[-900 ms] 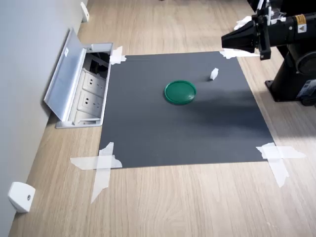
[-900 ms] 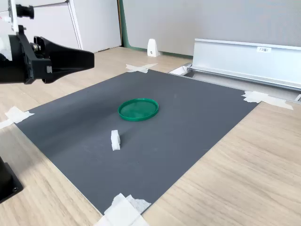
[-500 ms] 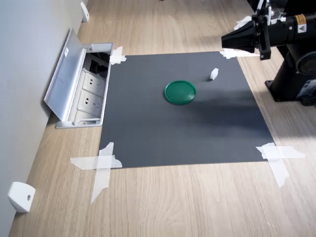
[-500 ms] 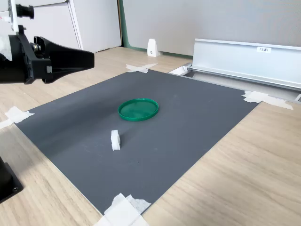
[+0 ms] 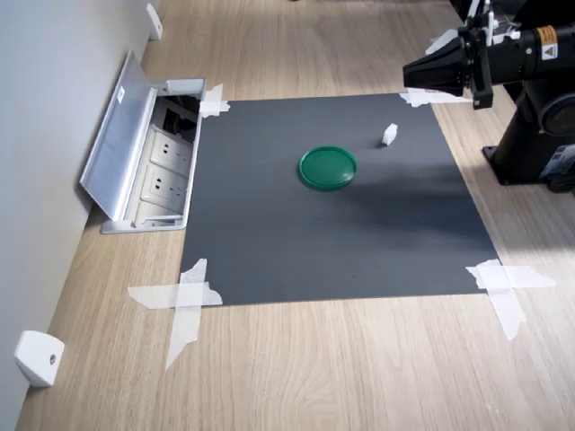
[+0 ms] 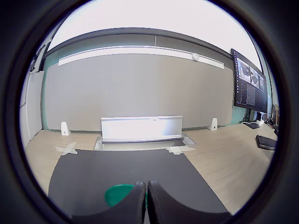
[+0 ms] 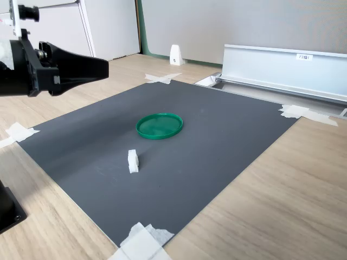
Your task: Grasp a white terminal and put it on the green lid.
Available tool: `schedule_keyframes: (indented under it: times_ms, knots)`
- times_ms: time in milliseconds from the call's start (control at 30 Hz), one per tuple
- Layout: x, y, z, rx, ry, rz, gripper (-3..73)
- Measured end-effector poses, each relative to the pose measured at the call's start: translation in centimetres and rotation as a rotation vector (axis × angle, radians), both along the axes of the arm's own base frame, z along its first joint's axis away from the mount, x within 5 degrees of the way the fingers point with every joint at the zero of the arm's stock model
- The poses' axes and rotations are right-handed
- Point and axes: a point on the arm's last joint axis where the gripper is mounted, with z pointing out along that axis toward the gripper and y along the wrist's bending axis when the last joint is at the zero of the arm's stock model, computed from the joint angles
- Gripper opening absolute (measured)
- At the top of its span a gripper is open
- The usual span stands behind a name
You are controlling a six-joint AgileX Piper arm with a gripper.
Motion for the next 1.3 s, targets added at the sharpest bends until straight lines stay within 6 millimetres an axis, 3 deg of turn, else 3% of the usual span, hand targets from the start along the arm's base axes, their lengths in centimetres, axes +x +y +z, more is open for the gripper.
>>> schedule_keyframes:
  times_ms: [733,1033,1300]
  knots:
    - [0.0,0.1,0.3,0.027,-0.01,0.003,-0.8]
    - [0.5,0.0,5.7,0.028,-0.049,0.005,-0.8]
    - [2.9,-0.3,9.3,0.067,0.28,0.007,-0.8]
